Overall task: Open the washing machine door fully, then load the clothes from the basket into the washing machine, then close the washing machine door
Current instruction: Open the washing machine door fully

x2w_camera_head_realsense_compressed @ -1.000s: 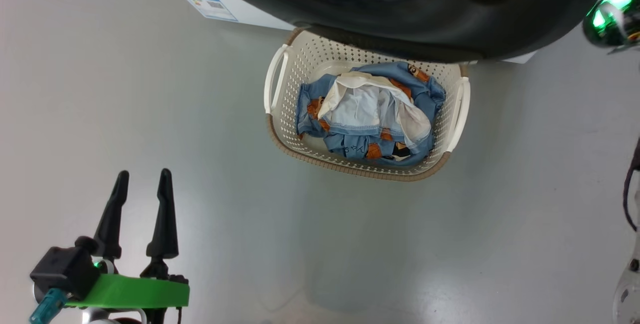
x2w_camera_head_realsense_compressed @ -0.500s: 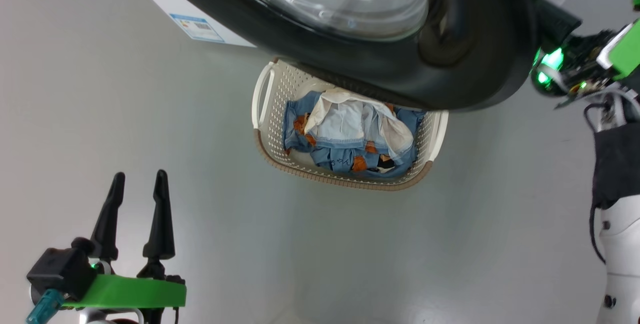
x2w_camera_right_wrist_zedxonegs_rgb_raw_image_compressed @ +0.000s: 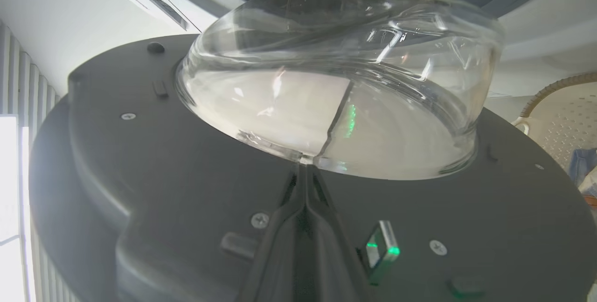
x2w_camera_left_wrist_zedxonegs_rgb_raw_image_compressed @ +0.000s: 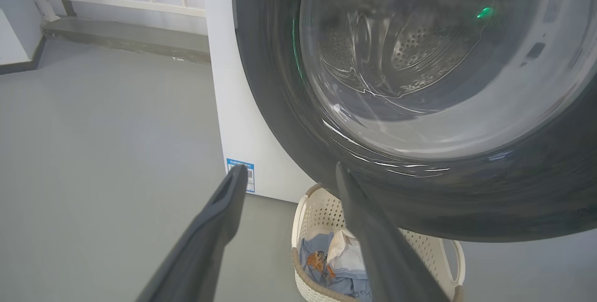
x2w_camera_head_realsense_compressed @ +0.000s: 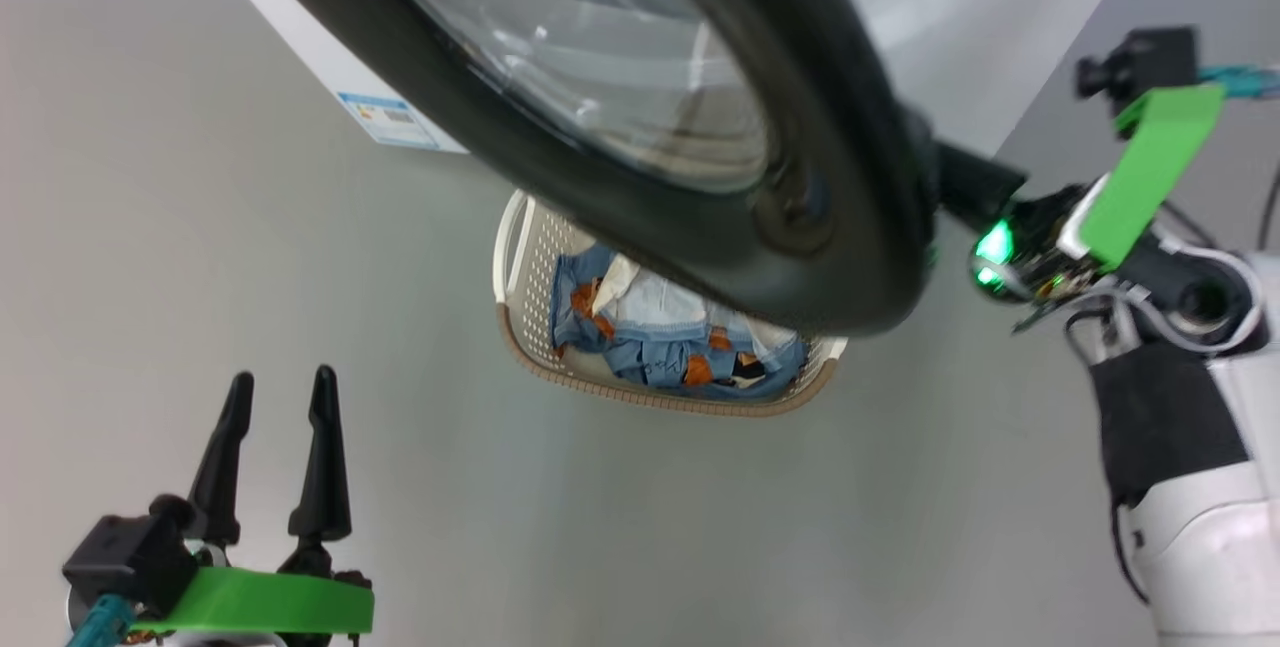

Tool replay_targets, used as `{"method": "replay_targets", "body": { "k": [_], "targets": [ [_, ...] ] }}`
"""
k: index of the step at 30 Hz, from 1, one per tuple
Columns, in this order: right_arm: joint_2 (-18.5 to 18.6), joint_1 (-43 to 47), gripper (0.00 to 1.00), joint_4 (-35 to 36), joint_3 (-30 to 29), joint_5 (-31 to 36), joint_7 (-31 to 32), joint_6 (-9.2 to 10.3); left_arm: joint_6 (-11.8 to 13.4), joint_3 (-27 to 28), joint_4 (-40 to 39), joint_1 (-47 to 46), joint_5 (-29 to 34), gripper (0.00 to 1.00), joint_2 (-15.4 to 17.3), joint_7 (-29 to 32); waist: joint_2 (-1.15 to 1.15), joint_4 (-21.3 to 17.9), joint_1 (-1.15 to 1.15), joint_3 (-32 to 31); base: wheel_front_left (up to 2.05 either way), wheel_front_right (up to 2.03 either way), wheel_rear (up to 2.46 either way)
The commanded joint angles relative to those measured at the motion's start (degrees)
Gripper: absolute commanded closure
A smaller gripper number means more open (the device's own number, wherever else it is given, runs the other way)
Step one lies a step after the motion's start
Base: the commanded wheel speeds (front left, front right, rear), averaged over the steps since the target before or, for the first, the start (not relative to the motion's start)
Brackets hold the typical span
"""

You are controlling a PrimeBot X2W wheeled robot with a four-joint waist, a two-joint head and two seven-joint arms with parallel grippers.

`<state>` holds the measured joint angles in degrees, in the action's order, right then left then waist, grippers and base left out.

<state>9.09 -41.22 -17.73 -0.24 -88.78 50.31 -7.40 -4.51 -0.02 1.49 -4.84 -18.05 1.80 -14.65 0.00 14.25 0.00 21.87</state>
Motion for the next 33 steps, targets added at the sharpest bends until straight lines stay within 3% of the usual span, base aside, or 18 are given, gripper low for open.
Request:
{"method": "replay_targets", "body": {
  "k": [1, 18, 33],
  "targets": [
    [-1.84, 1.44, 1.00, 2.38, 2.37, 0.57, 0.82, -0.09, 0.42, 1.97, -0.83, 0.81, -0.06, 0.00, 1.08, -0.35, 0.00, -0.63, 0.00, -1.30, 0.00, 0.00, 0.00],
    [-4.55, 8.19, 1.00, 4.76, 8.41, -0.20, 1.48, -0.09, 0.55, 2.30, -0.25, 2.75, -0.59, 0.00, 1.08, -0.35, 0.00, -1.35, 0.00, -6.24, 0.00, 0.00, 0.00],
    [-6.18, 11.44, 1.00, 4.98, 19.75, -3.84, -3.37, -0.09, 0.63, 1.62, 0.19, 4.75, -1.12, 0.00, 1.08, -0.35, 0.00, -0.75, 0.00, -10.82, 0.00, 0.00, 0.00]
  ]
}}
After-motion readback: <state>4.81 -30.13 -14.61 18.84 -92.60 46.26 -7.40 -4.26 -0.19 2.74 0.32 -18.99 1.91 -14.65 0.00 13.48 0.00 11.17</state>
